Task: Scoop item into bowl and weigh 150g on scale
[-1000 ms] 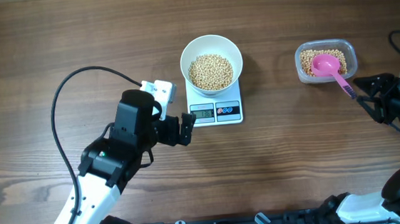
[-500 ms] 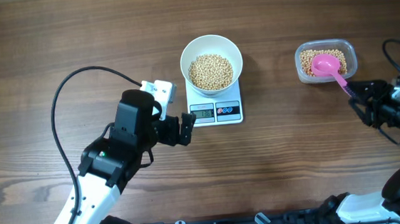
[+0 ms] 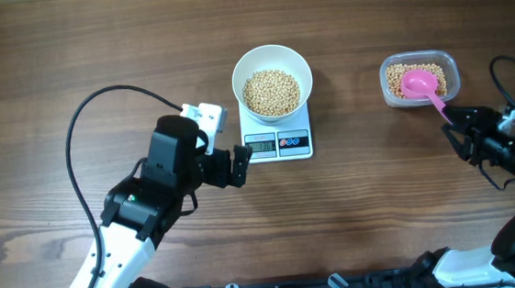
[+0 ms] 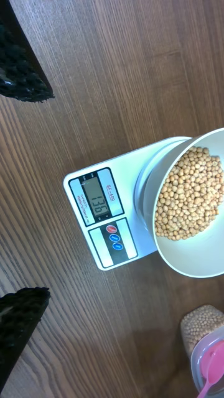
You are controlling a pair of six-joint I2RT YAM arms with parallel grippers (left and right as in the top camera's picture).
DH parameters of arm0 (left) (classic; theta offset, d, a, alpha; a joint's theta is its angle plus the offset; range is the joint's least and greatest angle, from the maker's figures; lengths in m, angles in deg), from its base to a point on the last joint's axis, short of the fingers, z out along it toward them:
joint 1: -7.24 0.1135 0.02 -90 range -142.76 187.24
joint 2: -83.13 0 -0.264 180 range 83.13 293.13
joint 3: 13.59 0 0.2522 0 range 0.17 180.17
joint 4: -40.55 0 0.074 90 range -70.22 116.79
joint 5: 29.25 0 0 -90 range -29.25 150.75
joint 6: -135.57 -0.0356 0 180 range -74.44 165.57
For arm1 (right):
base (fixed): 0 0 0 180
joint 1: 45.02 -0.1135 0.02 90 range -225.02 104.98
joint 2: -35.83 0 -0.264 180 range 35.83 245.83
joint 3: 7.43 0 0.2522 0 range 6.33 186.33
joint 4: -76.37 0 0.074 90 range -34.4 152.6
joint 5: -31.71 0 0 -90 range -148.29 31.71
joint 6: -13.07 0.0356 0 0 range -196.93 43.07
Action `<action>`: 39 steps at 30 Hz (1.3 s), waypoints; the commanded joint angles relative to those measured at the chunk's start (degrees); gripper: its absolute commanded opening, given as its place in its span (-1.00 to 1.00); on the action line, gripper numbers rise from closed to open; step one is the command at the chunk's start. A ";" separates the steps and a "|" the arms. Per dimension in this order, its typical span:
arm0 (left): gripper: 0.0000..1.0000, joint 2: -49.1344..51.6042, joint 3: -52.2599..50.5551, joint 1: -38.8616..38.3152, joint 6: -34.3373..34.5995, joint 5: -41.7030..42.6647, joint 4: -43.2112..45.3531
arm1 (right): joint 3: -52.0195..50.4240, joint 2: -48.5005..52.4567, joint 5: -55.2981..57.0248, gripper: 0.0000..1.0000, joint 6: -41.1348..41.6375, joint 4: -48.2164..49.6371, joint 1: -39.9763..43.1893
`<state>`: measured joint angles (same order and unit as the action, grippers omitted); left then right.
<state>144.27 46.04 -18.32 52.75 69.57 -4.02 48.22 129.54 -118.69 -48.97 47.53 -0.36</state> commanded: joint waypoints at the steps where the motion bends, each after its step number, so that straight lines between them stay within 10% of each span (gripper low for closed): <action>1: 1.00 -0.72 -0.22 -0.04 -0.72 0.24 0.15 | -0.24 0.59 -2.71 0.00 2.67 1.38 -0.24; 28: 1.00 -0.72 -0.22 -0.04 -0.72 0.26 0.15 | -0.24 0.59 -2.67 -0.78 3.56 2.45 -0.24; 39: 1.00 -0.72 -0.22 -0.04 -0.72 0.24 0.15 | -0.24 0.59 -2.47 -0.68 3.76 4.15 -0.24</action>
<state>144.27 46.04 -18.32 52.75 69.57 -4.00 48.20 129.54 -120.00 -45.05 51.36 -0.36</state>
